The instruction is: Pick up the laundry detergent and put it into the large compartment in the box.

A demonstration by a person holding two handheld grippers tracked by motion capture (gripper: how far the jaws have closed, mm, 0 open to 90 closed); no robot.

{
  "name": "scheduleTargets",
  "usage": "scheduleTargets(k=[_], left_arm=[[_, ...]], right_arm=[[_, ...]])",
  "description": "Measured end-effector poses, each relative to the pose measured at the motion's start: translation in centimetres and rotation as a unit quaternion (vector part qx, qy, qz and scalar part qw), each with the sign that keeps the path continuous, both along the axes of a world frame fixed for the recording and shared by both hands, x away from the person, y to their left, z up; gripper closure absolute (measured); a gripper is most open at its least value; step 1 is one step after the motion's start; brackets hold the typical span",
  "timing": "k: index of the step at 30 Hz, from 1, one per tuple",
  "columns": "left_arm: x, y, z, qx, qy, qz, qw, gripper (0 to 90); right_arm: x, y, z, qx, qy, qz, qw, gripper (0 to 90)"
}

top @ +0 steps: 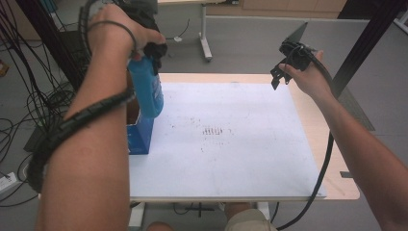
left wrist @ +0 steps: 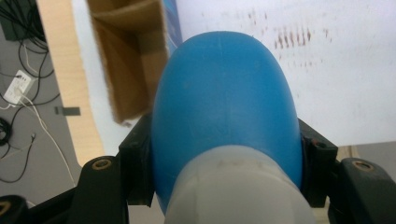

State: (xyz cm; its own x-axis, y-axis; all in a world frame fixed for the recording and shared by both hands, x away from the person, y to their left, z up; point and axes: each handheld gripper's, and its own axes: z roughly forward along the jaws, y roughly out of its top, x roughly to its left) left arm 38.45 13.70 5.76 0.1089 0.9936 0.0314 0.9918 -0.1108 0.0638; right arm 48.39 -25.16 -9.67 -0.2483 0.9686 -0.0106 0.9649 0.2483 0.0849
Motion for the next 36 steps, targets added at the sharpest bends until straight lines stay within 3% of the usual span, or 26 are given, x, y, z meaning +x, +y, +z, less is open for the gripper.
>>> scheduleTargets(k=[8,18,29,36], left_arm=[[0.9,2.6,2.3,0.008,-0.014,0.022,0.9996,37.8],[1.4,5.6,3.5,0.003,-0.028,0.046,0.9985,37.7],[2.0,8.1,2.9,0.002,-0.029,0.069,0.9972,37.7],[2.8,8.8,1.9,0.003,-0.025,0.074,0.9970,37.7]], right_arm=[[-0.2,0.3,0.9,0.002,-0.003,0.004,1.0000,10.1],[-0.4,-0.5,1.5,0.008,-0.003,-0.002,1.0000,10.2],[-0.1,-0.5,1.4,0.010,-0.002,-0.003,0.9999,10.1],[0.2,-0.2,1.2,0.008,0.003,0.001,1.0000,10.1]])
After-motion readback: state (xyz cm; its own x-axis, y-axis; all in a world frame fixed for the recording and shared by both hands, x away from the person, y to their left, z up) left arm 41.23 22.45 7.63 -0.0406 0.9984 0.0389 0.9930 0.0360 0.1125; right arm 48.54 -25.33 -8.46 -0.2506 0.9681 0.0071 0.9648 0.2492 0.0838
